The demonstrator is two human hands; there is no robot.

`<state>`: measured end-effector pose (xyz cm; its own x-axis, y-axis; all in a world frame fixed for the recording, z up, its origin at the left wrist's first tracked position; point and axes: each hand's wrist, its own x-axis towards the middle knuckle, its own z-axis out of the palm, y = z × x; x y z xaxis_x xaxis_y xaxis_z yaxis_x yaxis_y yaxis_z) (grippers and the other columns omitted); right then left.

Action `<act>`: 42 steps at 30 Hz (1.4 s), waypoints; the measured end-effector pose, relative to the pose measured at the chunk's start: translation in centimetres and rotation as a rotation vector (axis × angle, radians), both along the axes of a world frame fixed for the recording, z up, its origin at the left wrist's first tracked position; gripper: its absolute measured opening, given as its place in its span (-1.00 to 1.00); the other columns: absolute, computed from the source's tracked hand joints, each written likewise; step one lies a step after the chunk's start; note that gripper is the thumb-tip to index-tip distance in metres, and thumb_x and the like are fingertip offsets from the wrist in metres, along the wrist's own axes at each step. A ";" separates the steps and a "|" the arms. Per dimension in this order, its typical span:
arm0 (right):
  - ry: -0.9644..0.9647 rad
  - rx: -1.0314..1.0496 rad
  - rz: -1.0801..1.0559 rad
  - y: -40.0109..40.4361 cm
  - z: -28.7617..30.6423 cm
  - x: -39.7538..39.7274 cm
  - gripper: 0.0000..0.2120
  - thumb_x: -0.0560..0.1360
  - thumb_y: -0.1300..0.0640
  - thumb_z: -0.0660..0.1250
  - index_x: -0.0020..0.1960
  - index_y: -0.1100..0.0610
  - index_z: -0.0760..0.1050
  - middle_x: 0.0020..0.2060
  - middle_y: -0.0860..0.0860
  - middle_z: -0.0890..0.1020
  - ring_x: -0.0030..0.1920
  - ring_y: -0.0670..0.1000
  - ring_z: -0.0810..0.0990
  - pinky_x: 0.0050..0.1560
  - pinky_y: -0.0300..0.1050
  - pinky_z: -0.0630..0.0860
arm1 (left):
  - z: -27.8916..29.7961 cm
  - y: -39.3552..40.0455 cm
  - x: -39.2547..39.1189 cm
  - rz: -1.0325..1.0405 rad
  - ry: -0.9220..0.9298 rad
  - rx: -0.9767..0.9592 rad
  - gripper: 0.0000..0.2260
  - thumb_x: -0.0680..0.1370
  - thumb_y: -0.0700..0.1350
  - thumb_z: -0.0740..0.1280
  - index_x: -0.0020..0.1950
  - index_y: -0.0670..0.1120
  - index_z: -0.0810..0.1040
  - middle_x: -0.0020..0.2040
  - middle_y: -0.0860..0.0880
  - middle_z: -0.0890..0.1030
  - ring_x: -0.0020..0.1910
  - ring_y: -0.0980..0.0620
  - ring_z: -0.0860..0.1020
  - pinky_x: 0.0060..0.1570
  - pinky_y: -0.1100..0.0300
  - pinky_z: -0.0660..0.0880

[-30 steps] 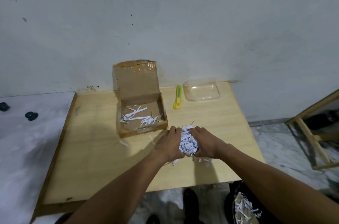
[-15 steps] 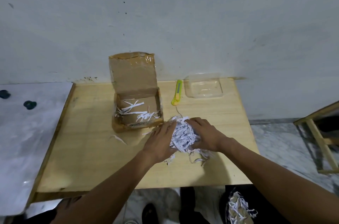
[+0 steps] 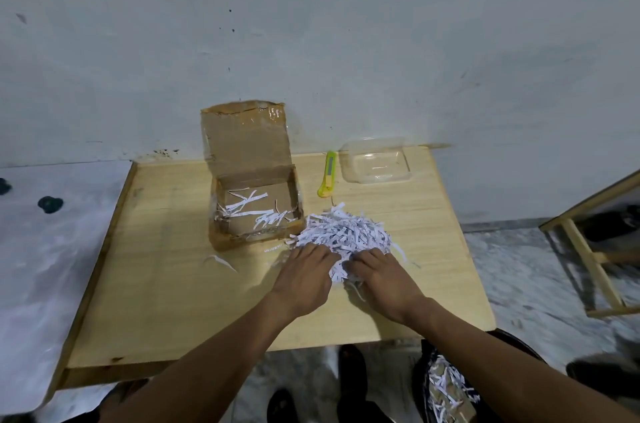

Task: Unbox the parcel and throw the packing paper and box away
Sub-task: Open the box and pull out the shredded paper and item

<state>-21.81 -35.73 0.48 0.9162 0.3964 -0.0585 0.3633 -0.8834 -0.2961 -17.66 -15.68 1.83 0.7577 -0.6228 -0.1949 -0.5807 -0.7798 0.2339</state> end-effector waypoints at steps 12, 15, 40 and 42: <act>0.123 -0.020 -0.178 0.3 0.2 0.0 -0.46 0.39 0.10 0.26 0.37 0.05 0.36 0.25 0.09 0.46 0.24 0.21 0.44 0.05 0.05 0.42 | 0.4 1.5 -0.2 0.084 -0.060 0.009 -0.63 0.45 -0.17 0.18 0.24 0.02 0.48 0.17 -0.02 0.47 0.23 -0.15 0.38 0.21 0.00 0.31; 0.101 -0.043 -0.169 0.8 0.0 -0.3 -0.57 0.36 0.13 0.34 0.24 0.06 0.49 0.18 0.12 0.50 0.19 0.24 0.48 -0.01 0.07 0.46 | 0.4 0.4 0.0 -0.013 -0.020 -0.008 -0.54 0.48 -0.17 0.17 0.38 0.05 0.42 0.25 0.00 0.45 0.26 -0.11 0.32 0.26 0.01 0.27; -0.006 0.062 -0.116 0.9 0.3 -0.3 -0.70 0.49 0.04 0.10 0.08 0.06 0.53 -0.04 0.02 0.56 -0.06 0.10 0.47 -0.12 -0.04 0.37 | -1.2 1.1 0.9 0.245 0.179 -0.127 -0.67 0.57 -0.17 0.16 0.33 -0.03 0.45 0.29 -0.06 0.47 0.32 -0.11 0.34 0.27 -0.02 0.34; 0.005 0.101 -0.046 1.5 0.5 0.1 -0.63 0.45 0.07 0.11 0.15 0.08 0.56 -0.03 0.02 0.61 -0.03 0.10 0.49 -0.11 -0.04 0.41 | -1.3 1.4 1.1 0.230 0.190 -0.120 -0.68 0.56 -0.17 0.18 0.29 -0.01 0.50 0.25 -0.05 0.48 0.31 -0.11 0.33 0.28 -0.03 0.34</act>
<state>-21.69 -34.24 1.01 0.9333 0.3583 -0.0246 0.3217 -0.8646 -0.3859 -16.57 -14.29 0.54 0.8383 -0.4666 -0.2820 -0.3295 -0.8458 0.4197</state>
